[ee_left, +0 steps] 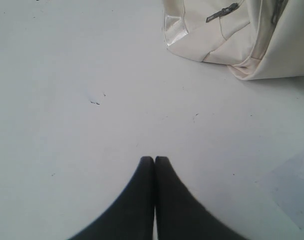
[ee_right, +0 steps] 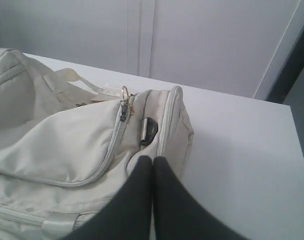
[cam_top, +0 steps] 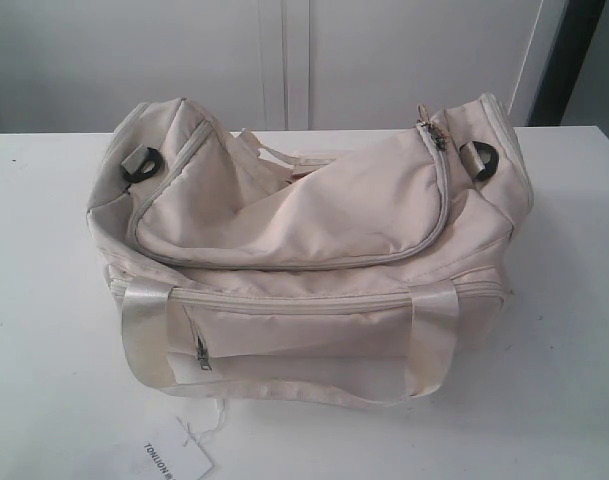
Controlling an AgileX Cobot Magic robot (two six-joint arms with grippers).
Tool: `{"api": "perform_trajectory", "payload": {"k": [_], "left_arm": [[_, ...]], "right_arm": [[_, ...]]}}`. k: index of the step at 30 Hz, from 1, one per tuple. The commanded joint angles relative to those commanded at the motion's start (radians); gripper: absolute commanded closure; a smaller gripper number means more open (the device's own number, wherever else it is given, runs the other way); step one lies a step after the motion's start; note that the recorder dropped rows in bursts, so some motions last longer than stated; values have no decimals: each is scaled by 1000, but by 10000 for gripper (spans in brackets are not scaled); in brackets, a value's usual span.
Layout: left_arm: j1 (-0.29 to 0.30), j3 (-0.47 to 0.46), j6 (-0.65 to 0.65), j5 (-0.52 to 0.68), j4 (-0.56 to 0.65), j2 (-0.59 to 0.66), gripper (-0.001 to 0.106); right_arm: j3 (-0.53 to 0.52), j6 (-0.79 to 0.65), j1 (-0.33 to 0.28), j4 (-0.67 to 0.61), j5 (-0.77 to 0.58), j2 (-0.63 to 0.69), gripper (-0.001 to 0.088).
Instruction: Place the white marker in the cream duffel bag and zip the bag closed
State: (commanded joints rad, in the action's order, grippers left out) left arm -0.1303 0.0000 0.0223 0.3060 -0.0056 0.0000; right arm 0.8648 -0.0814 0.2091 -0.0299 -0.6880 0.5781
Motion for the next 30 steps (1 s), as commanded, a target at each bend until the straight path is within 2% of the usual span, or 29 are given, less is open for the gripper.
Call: {"api": "perform_trajectory", "payload": {"k": [10,17,30], "left_arm": [[0,0,0,0,0,0,1053],[0,0,0,0,0,0,1053],[0,0,0,0,0,0,1053]], "right_arm": [[-232,0,0,0,8,-292,868],[-252,0,0,0,-12,-356,868],[-259,7,0,2,-10,-367,868]]}}
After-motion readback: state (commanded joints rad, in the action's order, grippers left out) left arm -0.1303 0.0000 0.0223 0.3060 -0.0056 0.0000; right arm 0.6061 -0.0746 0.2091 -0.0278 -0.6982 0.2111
